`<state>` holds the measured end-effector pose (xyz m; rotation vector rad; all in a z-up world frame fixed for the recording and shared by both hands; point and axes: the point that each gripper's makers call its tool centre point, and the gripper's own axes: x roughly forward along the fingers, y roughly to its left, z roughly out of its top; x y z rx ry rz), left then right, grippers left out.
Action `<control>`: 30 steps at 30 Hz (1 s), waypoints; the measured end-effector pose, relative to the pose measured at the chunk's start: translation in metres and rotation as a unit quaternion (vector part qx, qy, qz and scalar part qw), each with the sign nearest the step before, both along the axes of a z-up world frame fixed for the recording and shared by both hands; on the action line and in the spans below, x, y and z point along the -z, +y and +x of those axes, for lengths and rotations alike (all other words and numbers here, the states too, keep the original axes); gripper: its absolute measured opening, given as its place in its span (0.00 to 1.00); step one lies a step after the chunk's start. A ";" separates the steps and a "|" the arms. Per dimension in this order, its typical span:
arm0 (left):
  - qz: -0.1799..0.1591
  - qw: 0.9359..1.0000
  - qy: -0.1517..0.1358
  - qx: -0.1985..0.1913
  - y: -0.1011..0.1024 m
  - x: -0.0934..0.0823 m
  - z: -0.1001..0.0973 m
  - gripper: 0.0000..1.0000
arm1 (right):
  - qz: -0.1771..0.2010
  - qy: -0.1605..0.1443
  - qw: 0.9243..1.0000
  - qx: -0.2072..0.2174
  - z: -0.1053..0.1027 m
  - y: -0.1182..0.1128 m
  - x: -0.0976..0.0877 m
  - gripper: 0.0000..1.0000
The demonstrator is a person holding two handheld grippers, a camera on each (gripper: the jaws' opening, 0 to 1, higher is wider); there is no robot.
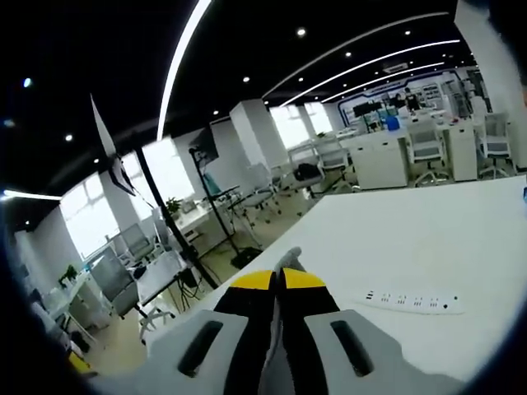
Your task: Fold the towel on the table until its edges align and the towel forms a compact rectangular stack.
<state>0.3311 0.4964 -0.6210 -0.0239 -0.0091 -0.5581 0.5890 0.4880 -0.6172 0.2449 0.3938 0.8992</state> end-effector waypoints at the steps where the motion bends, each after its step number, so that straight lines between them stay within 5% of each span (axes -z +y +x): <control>1: 0.000 1.000 0.002 -0.003 0.003 0.002 0.000 0.02 | -0.001 0.001 1.000 -0.002 0.000 0.002 0.001 0.00; 20: 0.003 0.997 0.058 -0.059 0.048 0.053 -0.005 0.02 | -0.028 0.034 0.999 -0.024 -0.004 0.038 0.051 0.00; 30: -0.015 0.994 0.065 -0.084 0.067 0.057 -0.008 0.02 | -0.026 0.039 0.998 -0.035 -0.006 0.059 0.054 0.00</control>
